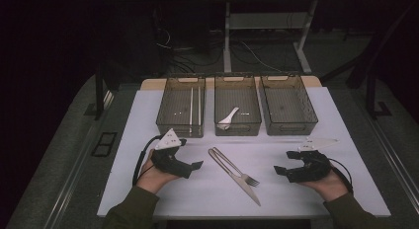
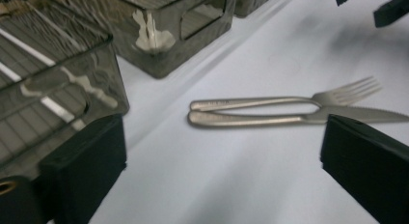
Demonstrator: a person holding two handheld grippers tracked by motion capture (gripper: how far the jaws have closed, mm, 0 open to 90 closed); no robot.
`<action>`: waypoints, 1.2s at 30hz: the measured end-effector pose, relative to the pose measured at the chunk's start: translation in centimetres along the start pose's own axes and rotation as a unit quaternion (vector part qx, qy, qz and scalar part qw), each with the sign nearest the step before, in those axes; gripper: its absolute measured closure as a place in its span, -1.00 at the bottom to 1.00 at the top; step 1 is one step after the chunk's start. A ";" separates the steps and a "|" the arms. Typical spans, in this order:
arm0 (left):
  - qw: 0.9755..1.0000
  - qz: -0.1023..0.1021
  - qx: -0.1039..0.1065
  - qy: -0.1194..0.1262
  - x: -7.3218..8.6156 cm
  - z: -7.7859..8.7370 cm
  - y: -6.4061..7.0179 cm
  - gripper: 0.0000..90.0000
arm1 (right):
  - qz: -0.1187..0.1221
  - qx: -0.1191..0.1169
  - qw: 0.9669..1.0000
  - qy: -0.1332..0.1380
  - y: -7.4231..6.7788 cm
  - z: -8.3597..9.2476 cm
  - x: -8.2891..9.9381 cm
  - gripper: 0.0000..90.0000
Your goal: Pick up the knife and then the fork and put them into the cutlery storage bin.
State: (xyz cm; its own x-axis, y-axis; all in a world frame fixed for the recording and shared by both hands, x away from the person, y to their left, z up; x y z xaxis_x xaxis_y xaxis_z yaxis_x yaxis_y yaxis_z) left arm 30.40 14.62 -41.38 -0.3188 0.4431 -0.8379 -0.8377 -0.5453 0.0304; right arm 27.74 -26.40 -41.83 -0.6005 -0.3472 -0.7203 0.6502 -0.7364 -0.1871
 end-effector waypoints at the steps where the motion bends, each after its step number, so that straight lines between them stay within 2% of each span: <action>1: 1.000 0.004 0.002 -0.001 0.3 0.2 0.1 -1.00 | 0.000 0.002 1.000 -0.003 0.0 -0.1 -0.1 -0.40; 3: 1.000 0.008 0.004 -0.002 0.7 0.5 0.2 -1.00 | 0.002 0.008 1.000 -0.008 -0.3 -0.4 -0.4 -0.32; 4: 1.000 0.011 0.006 -0.003 1.0 0.6 0.3 -1.00 | 0.005 0.006 1.000 -0.011 -0.4 -0.5 -0.6 -0.22; 10: 1.000 0.005 0.005 0.003 1.7 1.3 1.1 -1.00 | 0.015 -0.006 1.000 -0.017 -1.2 -1.0 -1.4 0.07; 12: 1.000 0.006 0.006 0.000 2.1 1.3 1.4 -1.00 | 0.012 -0.017 1.000 -0.022 -1.5 -1.2 -1.6 0.25; 16: 1.000 0.012 0.009 -0.006 2.8 1.3 1.8 -1.00 | 0.022 -0.045 0.998 -0.031 -2.5 -2.0 -2.2 0.52; 22: 1.000 0.004 0.010 -0.011 2.8 1.1 1.7 -1.00 | 0.053 -0.084 0.994 -0.049 -4.7 -3.1 -2.4 0.94; 27: 1.000 0.004 0.012 -0.014 2.9 1.1 1.6 -1.00 | 0.069 -0.108 0.990 -0.064 -6.3 -3.8 -2.1 0.99; 28: 1.000 0.000 0.013 -0.017 2.9 1.0 1.5 -1.00 | 0.069 -0.110 0.989 -0.068 -6.6 -3.9 -2.0 0.99; 32: 1.000 0.008 0.014 -0.014 2.9 0.9 1.7 -1.00 | 0.079 -0.119 0.986 -0.085 -7.5 -4.1 -1.3 0.99; 36: 1.000 0.005 0.015 -0.017 2.9 0.9 1.6 -1.00 | 0.088 -0.118 0.984 -0.104 -8.2 -4.5 -0.6 0.99</action>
State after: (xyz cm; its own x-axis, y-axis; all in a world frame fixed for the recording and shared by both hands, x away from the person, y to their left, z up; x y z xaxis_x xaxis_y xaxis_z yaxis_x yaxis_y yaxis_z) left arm 27.72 15.69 -43.25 -0.3421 0.4610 -0.8188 -0.8467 -0.5292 0.0558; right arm 24.85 -17.55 -42.84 -0.5346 -0.5872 -0.6078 0.8282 -0.5072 -0.2384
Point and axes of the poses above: each handheld gripper's, and its own axes: z roughly backward along the jaws, x roughly out of its underside, y roughly to its right, the point moved 1 cm from there along -z, roughly forward along the jaws, and after that the axes turned 3 degrees about -z, right-handed, at the moved point
